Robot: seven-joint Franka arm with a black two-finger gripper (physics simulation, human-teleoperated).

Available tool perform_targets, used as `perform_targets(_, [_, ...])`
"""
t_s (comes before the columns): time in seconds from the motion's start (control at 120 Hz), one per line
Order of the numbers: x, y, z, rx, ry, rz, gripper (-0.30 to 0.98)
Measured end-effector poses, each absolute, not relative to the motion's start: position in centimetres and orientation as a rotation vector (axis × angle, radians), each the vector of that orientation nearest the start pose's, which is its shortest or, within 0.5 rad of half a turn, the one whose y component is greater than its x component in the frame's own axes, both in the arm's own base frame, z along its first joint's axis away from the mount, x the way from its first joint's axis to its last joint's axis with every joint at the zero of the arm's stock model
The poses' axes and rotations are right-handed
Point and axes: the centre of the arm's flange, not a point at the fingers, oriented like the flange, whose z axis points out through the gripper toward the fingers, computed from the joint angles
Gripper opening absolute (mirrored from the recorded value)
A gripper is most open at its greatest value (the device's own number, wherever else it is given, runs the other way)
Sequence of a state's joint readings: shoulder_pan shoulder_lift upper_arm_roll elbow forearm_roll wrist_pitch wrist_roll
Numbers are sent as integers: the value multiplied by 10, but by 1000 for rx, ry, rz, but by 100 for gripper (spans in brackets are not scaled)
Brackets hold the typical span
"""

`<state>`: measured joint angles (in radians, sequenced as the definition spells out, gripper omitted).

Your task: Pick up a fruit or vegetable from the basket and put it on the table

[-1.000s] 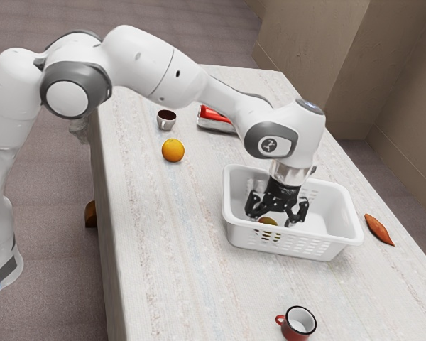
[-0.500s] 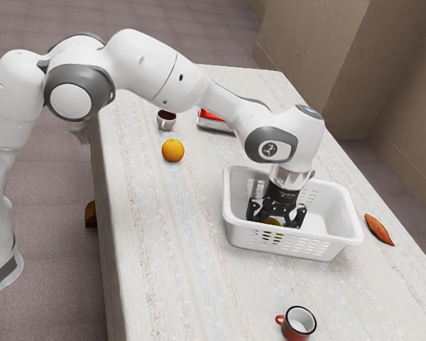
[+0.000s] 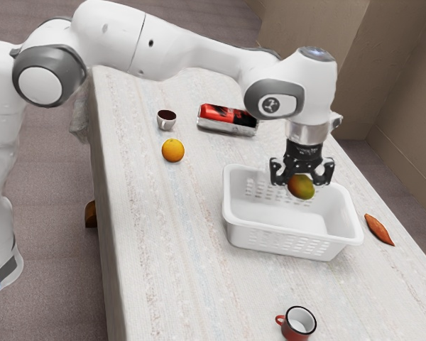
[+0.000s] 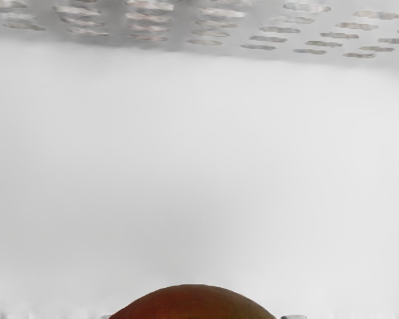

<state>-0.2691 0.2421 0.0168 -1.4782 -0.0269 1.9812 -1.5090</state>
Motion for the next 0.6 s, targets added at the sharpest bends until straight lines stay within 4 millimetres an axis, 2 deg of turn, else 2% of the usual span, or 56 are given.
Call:
perform_targets(0.067, [635, -231, 619, -2833, -1882, -442, 27])
perform_targets(0.108, [630, -275, 632, -2907, -1824, -518, 24])
perform_targets(0.142, [626, -308, 629, -2958, -1783, -541, 23])
perform_targets(0.183, [623, -347, 615, -3021, -1740, -545, 22])
perform_targets(0.233, [622, -384, 601, -3082, -1718, -559, 21])
perform_targets(0.275, [621, -403, 595, -3118, -1719, -575, 21])
perform_targets(0.3, [621, -409, 594, -3132, -1729, -588, 21])
perform_targets(0.317, [621, -412, 593, -3138, -1736, -595, 25])
perform_targets(0.375, [625, -412, 589, -3142, -1771, -617, 39])
perform_targets(0.475, [630, -401, 582, -3115, -1828, -640, 54])
perform_targets(0.508, [641, -361, 574, -3012, -1897, -673, 57])
perform_targets(0.542, [648, -319, 583, -2928, -1989, -703, 59])
perform_targets(0.575, [644, -270, 619, -2823, -2113, -710, 61])
perform_targets(0.6, [631, -227, 654, -2730, -2221, -699, 62])
